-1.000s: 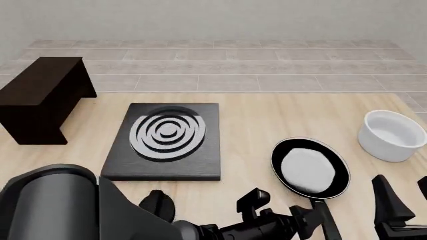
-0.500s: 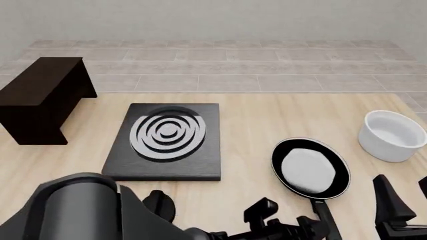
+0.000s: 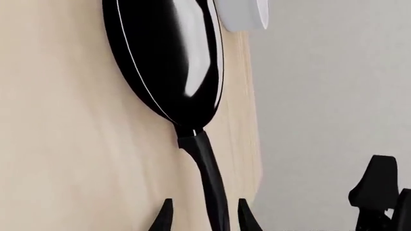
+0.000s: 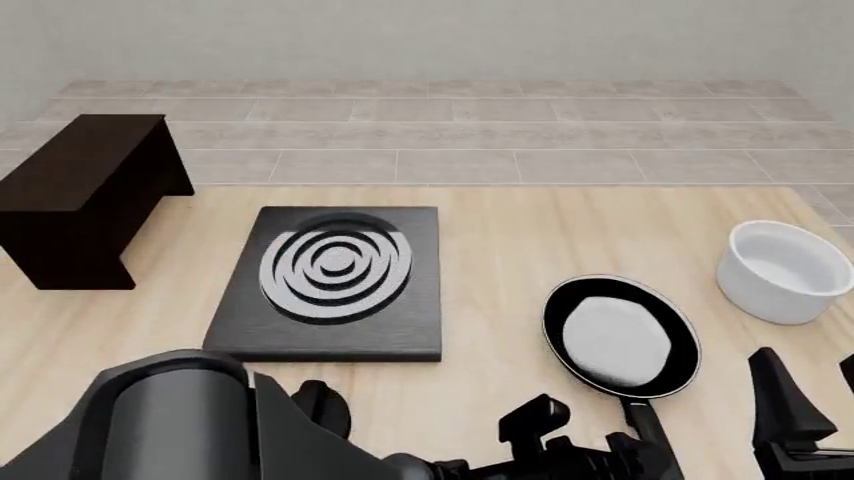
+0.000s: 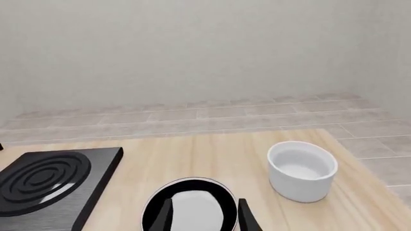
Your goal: Put the frying pan on top of the cabinet.
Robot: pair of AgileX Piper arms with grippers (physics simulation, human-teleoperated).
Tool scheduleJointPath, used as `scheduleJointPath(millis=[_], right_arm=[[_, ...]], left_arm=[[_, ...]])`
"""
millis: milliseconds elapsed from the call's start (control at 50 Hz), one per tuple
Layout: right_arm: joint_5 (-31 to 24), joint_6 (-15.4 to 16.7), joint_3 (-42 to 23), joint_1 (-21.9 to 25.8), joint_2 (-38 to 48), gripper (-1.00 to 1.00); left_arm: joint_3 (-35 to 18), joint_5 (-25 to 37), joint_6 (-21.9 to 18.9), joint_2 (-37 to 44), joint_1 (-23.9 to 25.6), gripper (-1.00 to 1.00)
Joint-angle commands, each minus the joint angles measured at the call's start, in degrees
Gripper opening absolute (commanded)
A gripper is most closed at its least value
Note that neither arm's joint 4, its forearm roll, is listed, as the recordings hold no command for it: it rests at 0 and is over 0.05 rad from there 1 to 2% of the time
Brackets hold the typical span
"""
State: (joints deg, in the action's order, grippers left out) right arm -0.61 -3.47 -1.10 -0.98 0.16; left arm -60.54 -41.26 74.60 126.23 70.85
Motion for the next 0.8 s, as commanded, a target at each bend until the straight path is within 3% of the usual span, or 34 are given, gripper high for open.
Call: scheduleJointPath(millis=[20, 800], right_arm=[[0.41, -0.35, 0.39, -0.11, 0.02, 1.0], [-0.11, -0.78, -0.29, -0.22, 0.26, 1.0]], left_arm=[[-1.33, -0.02, 1.75, 2.35, 0.53, 1.0], [-2.65, -4.06, 7.18, 6.74, 2.72, 1.0]])
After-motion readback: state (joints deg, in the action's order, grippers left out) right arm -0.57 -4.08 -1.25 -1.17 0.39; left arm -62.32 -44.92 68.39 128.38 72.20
